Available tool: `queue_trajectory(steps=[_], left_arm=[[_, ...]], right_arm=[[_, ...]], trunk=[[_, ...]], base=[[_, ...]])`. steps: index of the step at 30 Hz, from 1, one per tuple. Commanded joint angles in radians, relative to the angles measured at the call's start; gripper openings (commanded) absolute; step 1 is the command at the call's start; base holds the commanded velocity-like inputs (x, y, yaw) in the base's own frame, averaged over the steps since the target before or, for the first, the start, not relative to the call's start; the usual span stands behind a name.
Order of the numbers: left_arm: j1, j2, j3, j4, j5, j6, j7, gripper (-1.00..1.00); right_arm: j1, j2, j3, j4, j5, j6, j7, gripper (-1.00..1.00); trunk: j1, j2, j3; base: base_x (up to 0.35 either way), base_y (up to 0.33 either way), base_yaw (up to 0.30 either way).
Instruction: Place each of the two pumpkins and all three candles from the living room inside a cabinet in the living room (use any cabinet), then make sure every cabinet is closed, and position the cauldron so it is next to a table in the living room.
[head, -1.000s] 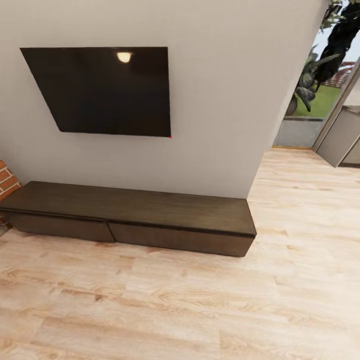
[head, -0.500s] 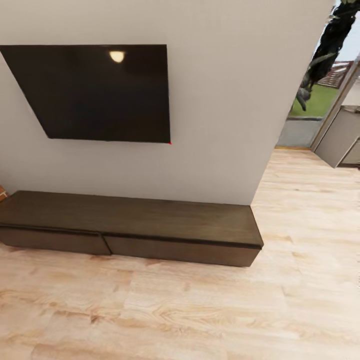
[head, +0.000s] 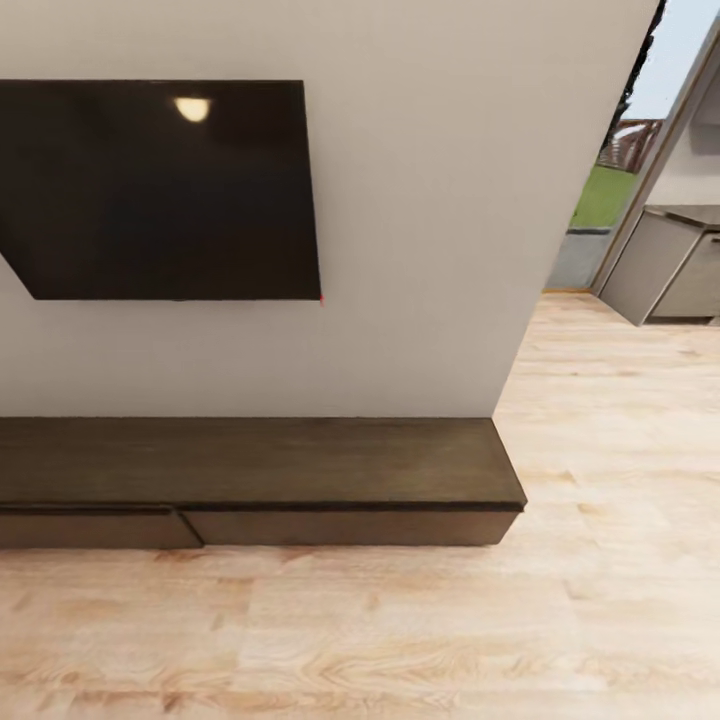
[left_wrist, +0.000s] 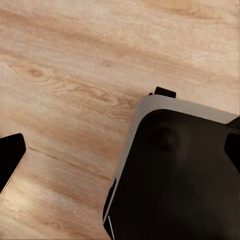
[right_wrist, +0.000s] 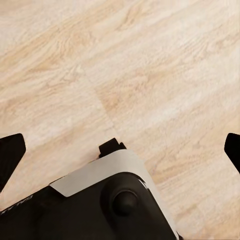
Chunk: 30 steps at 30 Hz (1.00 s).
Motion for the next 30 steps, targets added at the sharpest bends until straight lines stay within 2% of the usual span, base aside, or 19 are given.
queue_trajectory(steps=[1,17,30], left_arm=[[0.0,0.0,-0.008,0.0,0.003,-0.002,0.006,1.0],[0.001,0.0,-0.009,0.0,0.002,-0.002,0.006,1.0],[0.001,-0.001,-0.01,0.0,0.001,-0.002,0.006,1.0]], right_arm=[[-0.001,0.001,0.007,0.003,-0.002,-0.003,-0.003,1.0],[-0.001,0.001,0.007,0.003,-0.002,-0.003,-0.003,1.0],[-0.001,0.0,0.007,0.002,0.0,-0.008,-0.002,1.0]], trunk=[[0.001,-0.001,-0.001],[0.001,-0.001,-0.001],[0.001,-0.001,-0.001]], base=[[0.285,0.173,-0.009],[0.288,0.139,-0.053],[0.275,-0.064,0.0]])
